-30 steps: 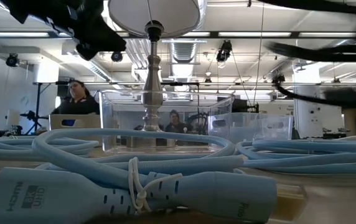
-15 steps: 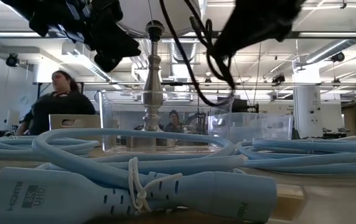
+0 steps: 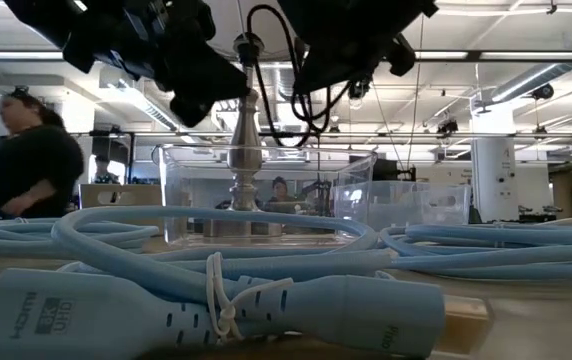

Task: Pick & Place USB Port
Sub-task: Put the black usb cable into the gray bin

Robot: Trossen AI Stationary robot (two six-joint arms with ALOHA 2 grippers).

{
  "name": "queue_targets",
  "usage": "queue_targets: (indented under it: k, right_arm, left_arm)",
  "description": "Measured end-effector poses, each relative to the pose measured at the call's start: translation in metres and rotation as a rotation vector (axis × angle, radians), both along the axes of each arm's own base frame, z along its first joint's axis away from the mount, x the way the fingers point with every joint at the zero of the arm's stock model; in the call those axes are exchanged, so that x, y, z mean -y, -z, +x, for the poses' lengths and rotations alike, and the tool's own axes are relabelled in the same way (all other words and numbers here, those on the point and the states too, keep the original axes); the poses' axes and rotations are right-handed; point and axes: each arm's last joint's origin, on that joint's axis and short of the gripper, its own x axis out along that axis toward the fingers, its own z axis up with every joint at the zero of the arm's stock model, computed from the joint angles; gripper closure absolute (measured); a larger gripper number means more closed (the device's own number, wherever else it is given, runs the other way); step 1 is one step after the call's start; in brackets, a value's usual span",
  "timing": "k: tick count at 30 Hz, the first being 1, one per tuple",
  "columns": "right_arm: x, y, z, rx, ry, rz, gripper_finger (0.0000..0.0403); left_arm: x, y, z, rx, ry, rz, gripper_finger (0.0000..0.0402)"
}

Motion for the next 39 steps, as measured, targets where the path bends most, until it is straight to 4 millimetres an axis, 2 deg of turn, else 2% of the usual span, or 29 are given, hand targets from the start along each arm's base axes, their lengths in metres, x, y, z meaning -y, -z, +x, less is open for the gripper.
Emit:
queue_targets:
  k: [5, 14, 22, 25, 28, 32, 39]
  right_arm:
    - [0.002, -0.002, 0.003, 0.014, -0.002, -0.007, 0.0394]
    - [0.007, -0.004, 0.006, 0.022, 0.007, -0.012, 0.0394]
    - [0.006, -0.004, 0.006, 0.019, -0.006, -0.005, 0.0394]
    - [0.007, -0.003, 0.007, 0.007, -0.033, 0.025, 0.0394]
    - [0.011, -0.003, 0.009, 0.001, -0.042, 0.044, 0.0393]
    - [0.019, -0.003, 0.012, -0.003, -0.045, 0.07, 0.0376]
    - [0.027, -0.003, 0.015, -0.009, -0.037, 0.085, 0.0325]
  left_arm:
    - [0.001, 0.009, 0.007, -0.016, 0.002, 0.004, 0.0305]
    - [0.002, 0.009, 0.018, 0.082, 0.008, 0.016, 0.0305]
    - [0.002, 0.007, 0.017, 0.098, -0.005, 0.04, 0.0305]
    - [0.002, 0.006, 0.017, 0.1, -0.003, 0.046, 0.0317]
    - [0.002, 0.006, 0.017, 0.101, -0.005, 0.046, 0.0344]
    - [0.001, 0.006, 0.017, 0.099, -0.015, 0.047, 0.0387]
    - [0.0, 0.007, 0.017, 0.092, -0.068, 0.027, 0.038]
